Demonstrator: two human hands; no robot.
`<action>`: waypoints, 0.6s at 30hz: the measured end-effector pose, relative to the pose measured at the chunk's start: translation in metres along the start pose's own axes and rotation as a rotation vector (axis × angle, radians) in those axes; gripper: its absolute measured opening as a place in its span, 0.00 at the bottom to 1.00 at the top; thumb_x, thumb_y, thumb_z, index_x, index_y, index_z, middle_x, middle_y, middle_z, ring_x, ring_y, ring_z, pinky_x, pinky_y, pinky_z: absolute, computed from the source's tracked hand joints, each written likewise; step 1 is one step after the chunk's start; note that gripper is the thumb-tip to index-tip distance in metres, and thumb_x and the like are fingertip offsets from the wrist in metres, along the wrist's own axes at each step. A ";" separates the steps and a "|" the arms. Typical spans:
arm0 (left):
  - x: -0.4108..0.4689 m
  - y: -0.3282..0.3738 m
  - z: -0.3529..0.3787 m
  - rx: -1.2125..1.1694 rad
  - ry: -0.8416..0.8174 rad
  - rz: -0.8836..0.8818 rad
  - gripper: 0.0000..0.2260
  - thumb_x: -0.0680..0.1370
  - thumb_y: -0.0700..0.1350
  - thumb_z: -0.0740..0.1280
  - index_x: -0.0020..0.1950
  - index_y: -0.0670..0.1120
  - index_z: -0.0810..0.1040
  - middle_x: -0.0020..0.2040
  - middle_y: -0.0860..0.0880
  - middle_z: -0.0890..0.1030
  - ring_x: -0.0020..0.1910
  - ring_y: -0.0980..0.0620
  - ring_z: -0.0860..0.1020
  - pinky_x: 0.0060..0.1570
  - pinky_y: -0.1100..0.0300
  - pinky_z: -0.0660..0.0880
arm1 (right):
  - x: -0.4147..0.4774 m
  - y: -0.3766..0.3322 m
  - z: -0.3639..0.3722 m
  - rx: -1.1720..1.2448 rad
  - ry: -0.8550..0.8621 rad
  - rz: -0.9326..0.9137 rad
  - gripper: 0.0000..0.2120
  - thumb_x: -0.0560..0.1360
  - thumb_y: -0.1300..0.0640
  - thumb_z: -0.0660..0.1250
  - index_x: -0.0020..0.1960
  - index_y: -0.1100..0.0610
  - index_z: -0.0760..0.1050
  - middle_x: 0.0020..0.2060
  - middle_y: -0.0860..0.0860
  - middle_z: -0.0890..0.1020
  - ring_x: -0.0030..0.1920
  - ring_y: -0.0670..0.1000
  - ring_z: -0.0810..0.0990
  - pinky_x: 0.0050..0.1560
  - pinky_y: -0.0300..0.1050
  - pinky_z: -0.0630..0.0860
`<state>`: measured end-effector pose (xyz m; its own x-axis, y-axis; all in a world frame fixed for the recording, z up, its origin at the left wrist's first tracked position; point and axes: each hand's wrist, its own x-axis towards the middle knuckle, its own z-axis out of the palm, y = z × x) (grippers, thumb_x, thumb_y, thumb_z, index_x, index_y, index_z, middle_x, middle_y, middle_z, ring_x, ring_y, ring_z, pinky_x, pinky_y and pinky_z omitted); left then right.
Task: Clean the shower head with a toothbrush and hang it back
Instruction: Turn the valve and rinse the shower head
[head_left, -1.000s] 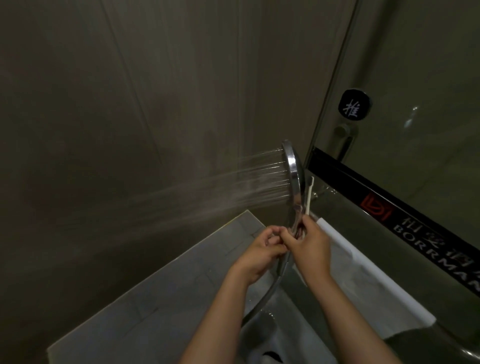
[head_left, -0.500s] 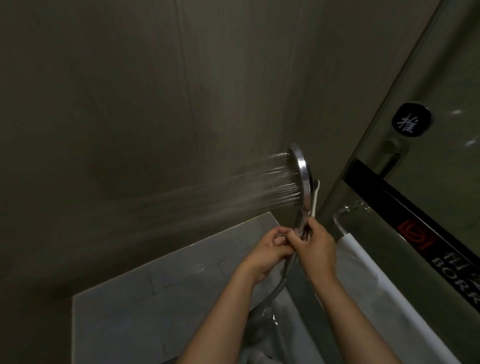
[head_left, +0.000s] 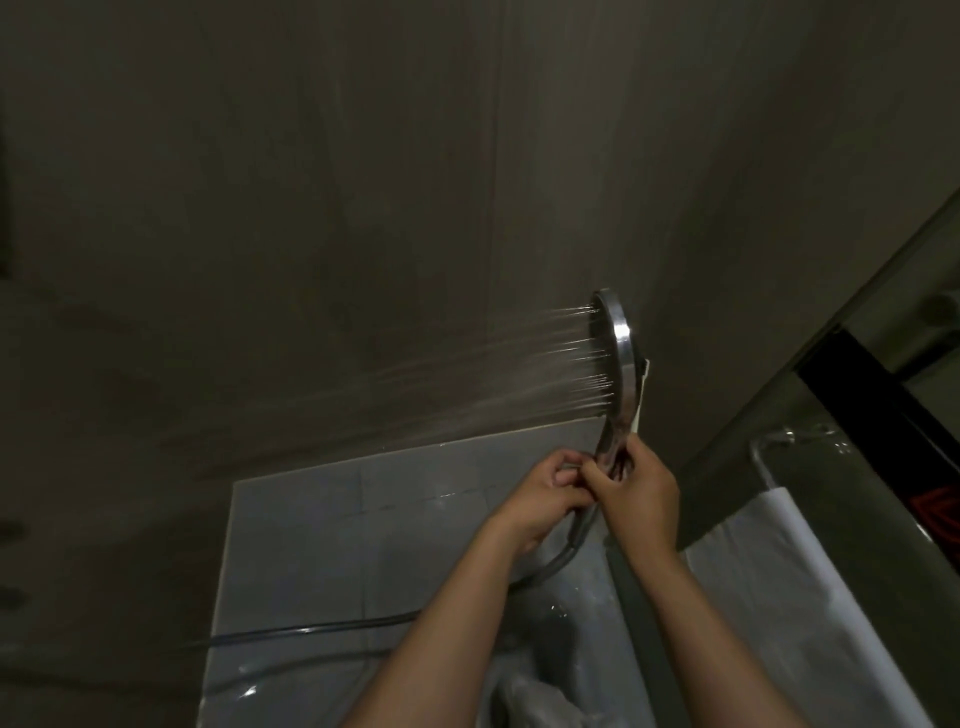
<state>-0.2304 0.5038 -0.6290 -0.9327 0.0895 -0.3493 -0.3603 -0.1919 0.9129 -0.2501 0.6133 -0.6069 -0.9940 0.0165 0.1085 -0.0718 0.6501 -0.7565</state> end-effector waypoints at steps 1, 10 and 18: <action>-0.002 0.000 -0.001 -0.002 0.006 0.005 0.18 0.72 0.23 0.58 0.55 0.42 0.70 0.30 0.58 0.81 0.34 0.65 0.78 0.41 0.69 0.72 | -0.001 -0.002 0.000 0.005 -0.016 -0.005 0.08 0.67 0.56 0.74 0.40 0.54 0.75 0.34 0.50 0.80 0.36 0.51 0.79 0.36 0.47 0.73; -0.006 0.011 0.000 -0.013 0.076 0.037 0.17 0.73 0.25 0.60 0.52 0.45 0.73 0.44 0.51 0.81 0.42 0.59 0.78 0.41 0.68 0.72 | 0.011 -0.020 -0.011 0.031 -0.082 -0.011 0.06 0.68 0.55 0.72 0.43 0.51 0.77 0.34 0.48 0.79 0.37 0.50 0.78 0.36 0.44 0.71; -0.005 0.012 0.008 0.014 0.043 0.007 0.14 0.76 0.28 0.61 0.52 0.46 0.74 0.35 0.57 0.82 0.36 0.66 0.78 0.39 0.73 0.73 | 0.016 -0.012 -0.014 0.004 -0.048 0.044 0.07 0.68 0.54 0.72 0.42 0.55 0.76 0.34 0.54 0.80 0.38 0.56 0.79 0.38 0.48 0.73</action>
<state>-0.2297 0.5087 -0.6141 -0.9350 0.0458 -0.3517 -0.3541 -0.1790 0.9179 -0.2642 0.6163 -0.5873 -0.9990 0.0086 0.0446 -0.0285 0.6462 -0.7626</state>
